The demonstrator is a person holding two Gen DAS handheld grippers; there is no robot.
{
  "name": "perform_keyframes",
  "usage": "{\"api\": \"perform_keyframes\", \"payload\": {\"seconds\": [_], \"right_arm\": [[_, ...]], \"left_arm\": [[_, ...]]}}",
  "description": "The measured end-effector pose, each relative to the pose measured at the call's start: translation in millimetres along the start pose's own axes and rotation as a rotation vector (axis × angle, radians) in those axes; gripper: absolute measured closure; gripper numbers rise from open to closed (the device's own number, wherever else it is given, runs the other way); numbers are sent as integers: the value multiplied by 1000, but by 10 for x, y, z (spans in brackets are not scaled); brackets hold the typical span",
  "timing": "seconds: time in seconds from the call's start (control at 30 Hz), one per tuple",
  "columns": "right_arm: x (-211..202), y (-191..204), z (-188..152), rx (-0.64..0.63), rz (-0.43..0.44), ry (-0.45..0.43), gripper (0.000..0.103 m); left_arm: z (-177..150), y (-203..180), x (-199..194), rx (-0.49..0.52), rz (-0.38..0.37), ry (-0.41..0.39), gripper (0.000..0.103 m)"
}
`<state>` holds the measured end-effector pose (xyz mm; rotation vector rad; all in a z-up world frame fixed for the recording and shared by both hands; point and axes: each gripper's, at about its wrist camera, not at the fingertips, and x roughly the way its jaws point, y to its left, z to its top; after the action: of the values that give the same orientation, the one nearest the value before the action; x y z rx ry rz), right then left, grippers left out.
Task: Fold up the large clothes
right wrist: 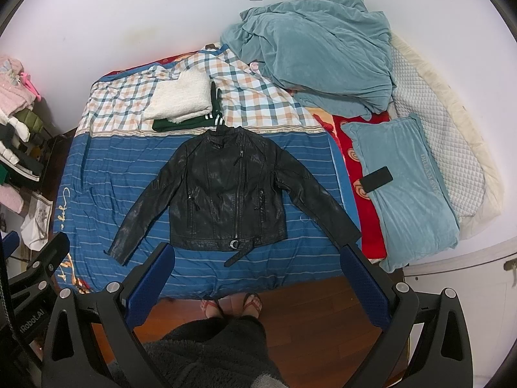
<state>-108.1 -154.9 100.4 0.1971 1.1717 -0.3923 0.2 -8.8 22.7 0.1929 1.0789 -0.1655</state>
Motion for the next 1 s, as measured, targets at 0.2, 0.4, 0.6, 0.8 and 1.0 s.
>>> {"api": "perform_keyframes", "payload": {"seconds": [0.2,0.4,0.6,0.8,1.0], "right_arm": [[1,-1,-9,1,0,-1,0],[-61,8,108,18,5,6,0],[272,-125,229,120,75,-2,0],[1416,-549,117,378,76,84,0],[2687,-1255,-284,669,79,140,20]], "left_arm": [[15,5,3,2,-4,-1,0],[102,45,90,-5,8,-25,0],[299,132,639,-6,90,-86,0],[306,40,1517,50,149,-56,0],[261,-242,2501,66,177,59,0]]}}
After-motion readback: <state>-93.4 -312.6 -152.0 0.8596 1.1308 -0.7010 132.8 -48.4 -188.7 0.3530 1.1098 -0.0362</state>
